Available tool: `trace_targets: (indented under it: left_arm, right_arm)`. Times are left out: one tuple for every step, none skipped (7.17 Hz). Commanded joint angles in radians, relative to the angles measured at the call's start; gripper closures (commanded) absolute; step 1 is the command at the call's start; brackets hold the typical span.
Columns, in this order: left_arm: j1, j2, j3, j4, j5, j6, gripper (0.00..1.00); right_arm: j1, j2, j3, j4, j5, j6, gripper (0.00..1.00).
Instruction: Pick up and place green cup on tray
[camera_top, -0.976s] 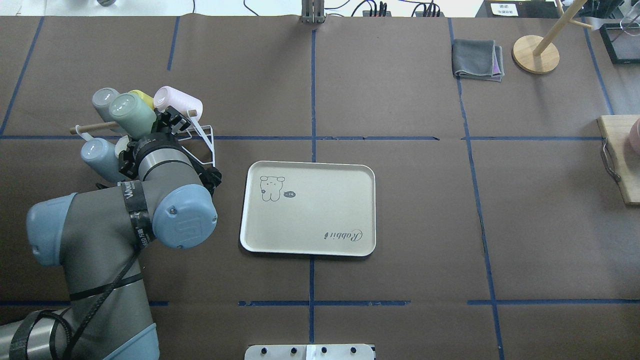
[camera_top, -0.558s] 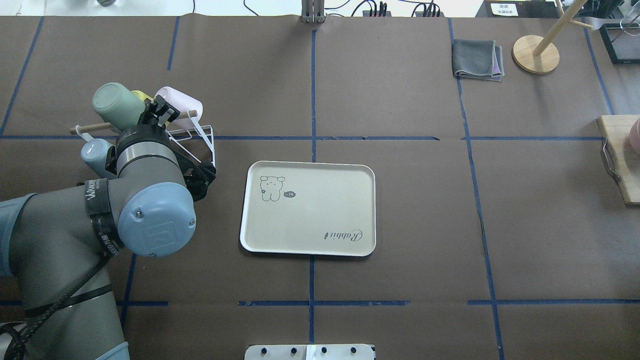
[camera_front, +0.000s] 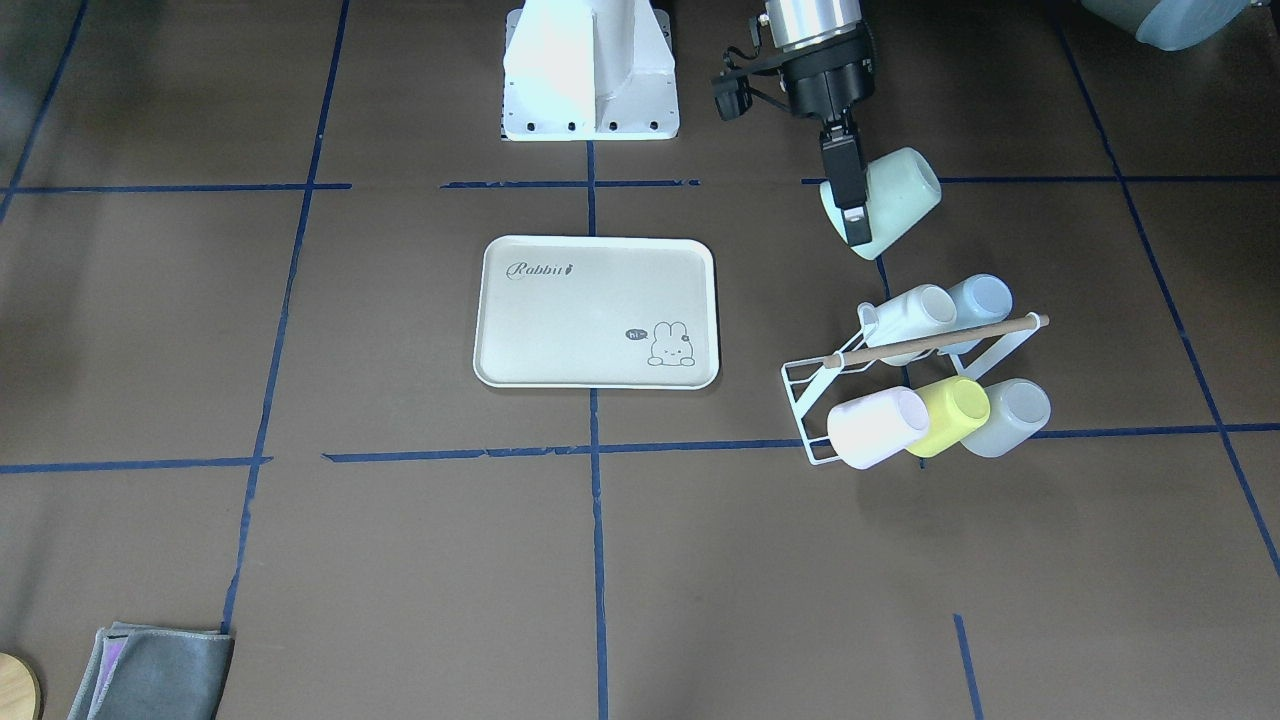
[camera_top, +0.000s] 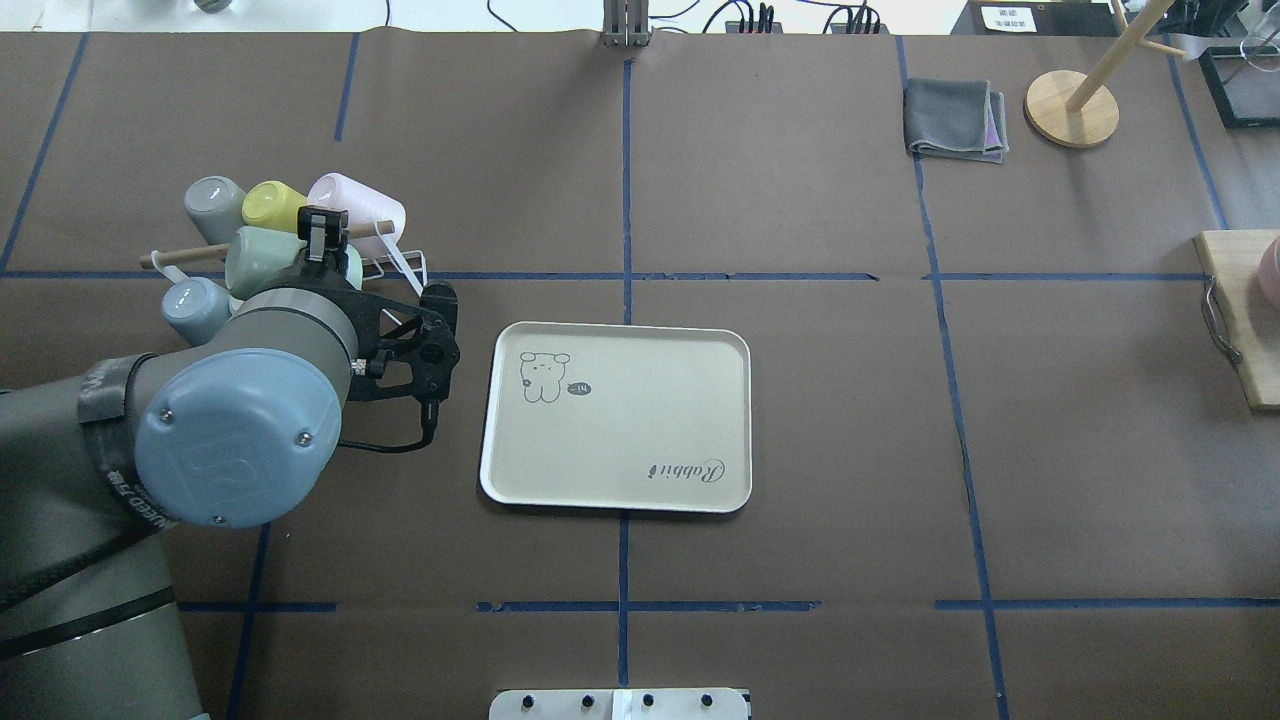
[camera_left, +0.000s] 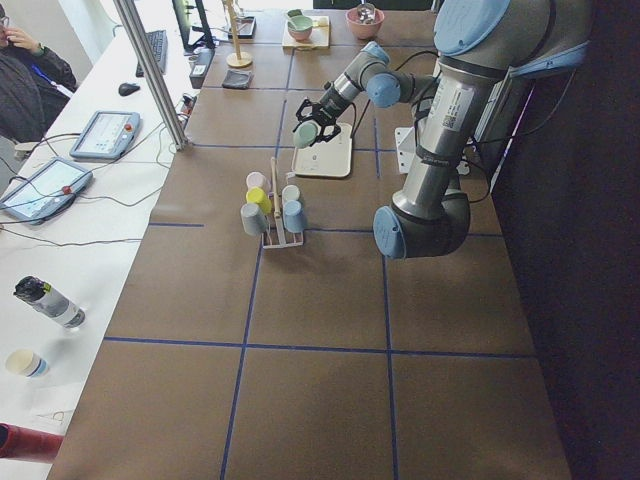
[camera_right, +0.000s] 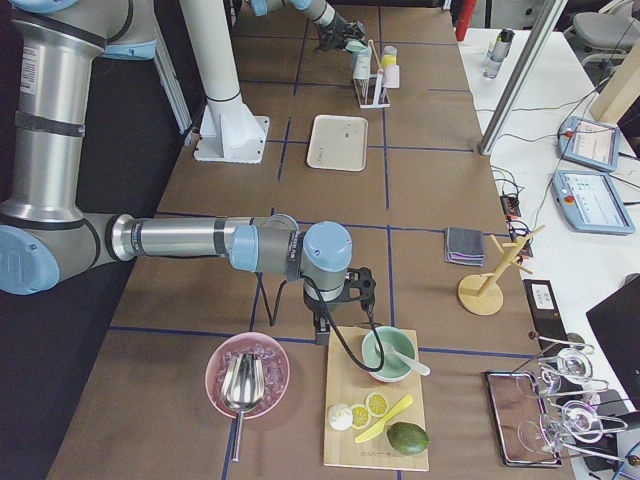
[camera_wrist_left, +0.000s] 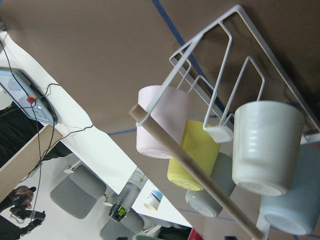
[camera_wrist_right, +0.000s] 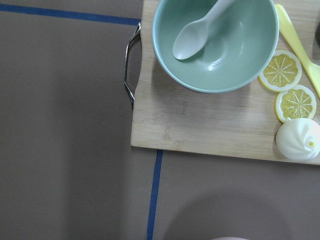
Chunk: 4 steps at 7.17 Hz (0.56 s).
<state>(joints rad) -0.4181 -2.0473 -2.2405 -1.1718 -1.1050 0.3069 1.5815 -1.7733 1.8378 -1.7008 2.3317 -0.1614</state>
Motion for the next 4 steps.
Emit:
trace_targets:
  left_arm:
    - [0.001, 0.001, -0.011, -0.16, -0.1, -0.298, 0.38]
    - [0.004, 0.003, -0.007, -0.242, -0.102, -0.383, 0.38]
    - [0.009, 0.003, -0.001, -0.347, -0.102, -0.467, 0.38]
    - [0.013, 0.003, 0.024, -0.446, -0.102, -0.545, 0.38]
  right_arm:
    - [0.002, 0.0, 0.0, 0.001, -0.002, -0.001, 0.0]
    - [0.0, 0.0, 0.0, 0.001, -0.002, -0.001, 0.0]
    - [0.0, 0.0, 0.0, 0.001, -0.003, -0.001, 0.0]
    - [0.0, 0.0, 0.0, 0.001, -0.003, -0.001, 0.0]
